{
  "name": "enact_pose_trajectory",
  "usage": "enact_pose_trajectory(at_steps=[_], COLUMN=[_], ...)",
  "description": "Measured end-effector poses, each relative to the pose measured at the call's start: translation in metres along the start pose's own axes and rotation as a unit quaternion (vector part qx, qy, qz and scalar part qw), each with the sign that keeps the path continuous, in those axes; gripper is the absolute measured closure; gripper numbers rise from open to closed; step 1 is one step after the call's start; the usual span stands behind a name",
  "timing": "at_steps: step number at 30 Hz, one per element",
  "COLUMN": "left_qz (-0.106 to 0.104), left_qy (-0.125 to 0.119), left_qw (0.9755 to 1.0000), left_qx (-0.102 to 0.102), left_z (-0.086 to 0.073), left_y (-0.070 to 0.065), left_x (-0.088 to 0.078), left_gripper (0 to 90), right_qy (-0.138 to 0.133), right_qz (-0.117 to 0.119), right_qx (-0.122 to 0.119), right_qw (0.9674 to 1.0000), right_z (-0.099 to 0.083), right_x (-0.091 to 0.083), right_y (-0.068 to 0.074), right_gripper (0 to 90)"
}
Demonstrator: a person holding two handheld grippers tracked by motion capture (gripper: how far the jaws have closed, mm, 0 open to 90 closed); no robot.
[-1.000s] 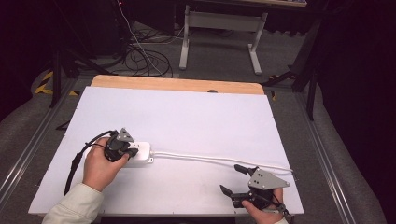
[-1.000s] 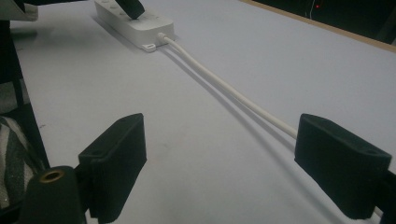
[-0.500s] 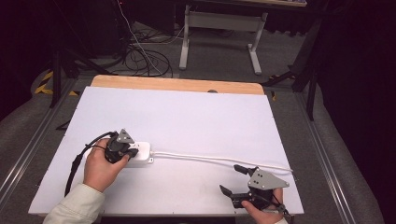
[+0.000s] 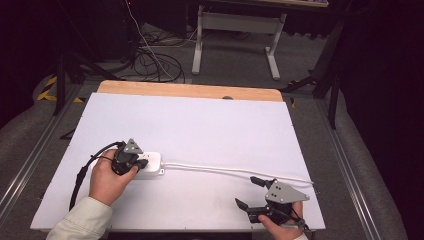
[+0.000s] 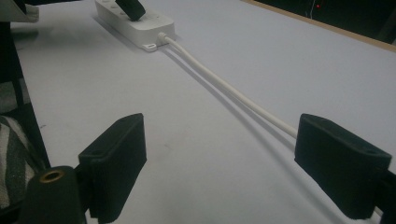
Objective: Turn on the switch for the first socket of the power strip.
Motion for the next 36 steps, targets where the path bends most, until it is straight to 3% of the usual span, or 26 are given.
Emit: enact_pose_trajectory(at_steps=[6,9,12,23,30,34,36], left_qz=[0.005,-0.007,0.000,-0.013,-0.005,-0.011,-0.019], left_qy=[0.000,-0.004,-0.012,-0.045,-0.052,-0.059,-0.074], left_qw=[1.0000,1.0000,0.9999,0.9989,0.9986,0.9981,0.9970], left_qx=[0.002,-0.005,-0.012,-0.006,0.006,0.008,0.010], left_z=[-0.001,0.000,0.002,0.006,0.010,0.011,0.012], left_y=[0.000,0.001,0.002,-0.004,-0.008,-0.012,-0.013], left_x=[0.000,0.000,-0.001,-0.035,-0.046,-0.050,-0.053], left_gripper=[90.0,90.0,90.0,90.0,90.0,90.0,90.0], right_qy=[0.000,0.001,0.002,0.002,0.002,0.001,0.002], right_qz=[0.000,0.001,0.000,-0.002,-0.001,-0.001,-0.001], right_qx=[0.001,0.003,0.004,0.005,0.006,0.007,0.007], right_qw=[1.0000,1.0000,1.0000,1.0000,1.0000,1.0000,1.0000], right_z=[0.000,-0.001,-0.001,-0.001,-0.001,-0.001,-0.001], right_x=[0.000,0.000,0.000,0.001,0.002,0.002,0.002], right_y=[0.000,0.000,0.000,-0.001,-0.001,-0.001,-0.001], right_gripper=[16.9,16.9,16.9,16.9,16.9,16.9,16.9])
Point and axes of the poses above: each handheld gripper's, and its own axes: x roughly forward along the jaws, z roughly out of its top, y roughly to its left, the point moved 8 cm from there along x, roughly forward along the jaws, and after that the axes turned 10 degrees about y, right-handed, at the moved point
